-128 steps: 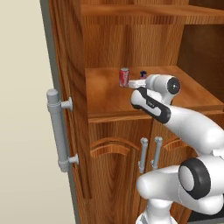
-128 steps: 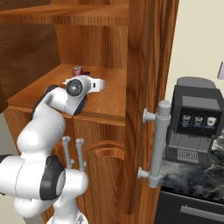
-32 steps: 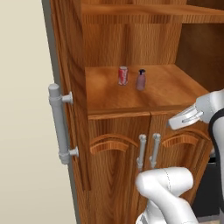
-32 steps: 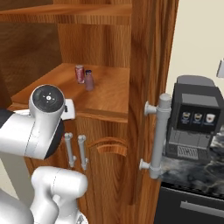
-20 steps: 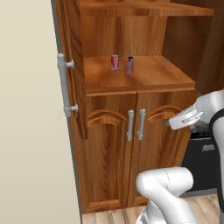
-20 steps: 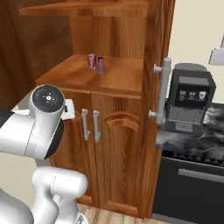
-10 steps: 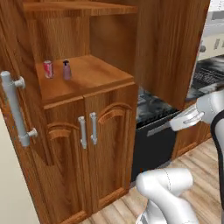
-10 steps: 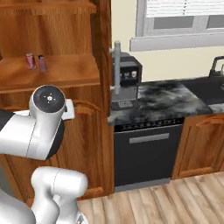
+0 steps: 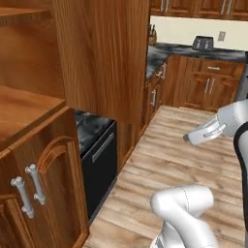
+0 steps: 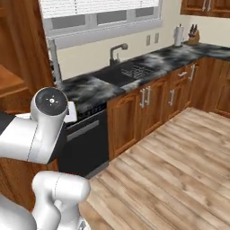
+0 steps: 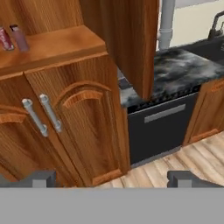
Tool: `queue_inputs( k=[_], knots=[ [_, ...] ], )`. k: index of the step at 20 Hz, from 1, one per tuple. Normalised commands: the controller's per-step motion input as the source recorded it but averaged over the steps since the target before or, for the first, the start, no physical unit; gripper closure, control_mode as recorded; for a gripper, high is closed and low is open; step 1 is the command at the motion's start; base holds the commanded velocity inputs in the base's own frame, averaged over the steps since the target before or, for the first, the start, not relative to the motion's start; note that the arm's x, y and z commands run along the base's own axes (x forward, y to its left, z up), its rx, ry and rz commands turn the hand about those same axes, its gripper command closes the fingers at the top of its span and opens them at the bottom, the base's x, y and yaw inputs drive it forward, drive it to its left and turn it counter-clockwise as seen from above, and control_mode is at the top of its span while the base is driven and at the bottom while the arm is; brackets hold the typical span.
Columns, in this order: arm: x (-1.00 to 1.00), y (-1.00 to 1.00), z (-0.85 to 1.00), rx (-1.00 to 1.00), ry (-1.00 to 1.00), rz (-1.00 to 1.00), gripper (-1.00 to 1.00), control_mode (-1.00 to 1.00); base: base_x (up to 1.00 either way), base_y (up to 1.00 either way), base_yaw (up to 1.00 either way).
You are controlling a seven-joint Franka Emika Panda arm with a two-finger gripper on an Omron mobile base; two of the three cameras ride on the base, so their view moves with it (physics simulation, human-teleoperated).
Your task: Pick the juice, can, juice from the counter and place them in the open cabinet.
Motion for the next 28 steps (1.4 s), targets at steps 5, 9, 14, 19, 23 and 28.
queue_inputs(
  k=[5,9,14,19,23,28],
  knots=[
    [0.0,0.0,0.0,0.0,0.0,0.0,-1.0,1.0,0.0,0.05,-0.98],
    [0.0,0.0,0.0,0.0,0.0,0.0,-1.0,1.0,0.05,0.08,-0.95],
    [0.0,0.0,0.0,0.0,0.0,0.0,-1.0,1.0,0.46,0.13,-0.59],
    [0.0,0.0,0.0,0.0,0.0,0.0,-1.0,1.0,0.69,0.11,-0.29],
    [0.0,0.0,0.0,0.0,0.0,0.0,-1.0,1.0,0.65,0.19,-0.37],
    [0.0,0.0,0.0,0.0,0.0,0.0,-1.0,1.0,0.6,0.22,-0.47]
  ],
)
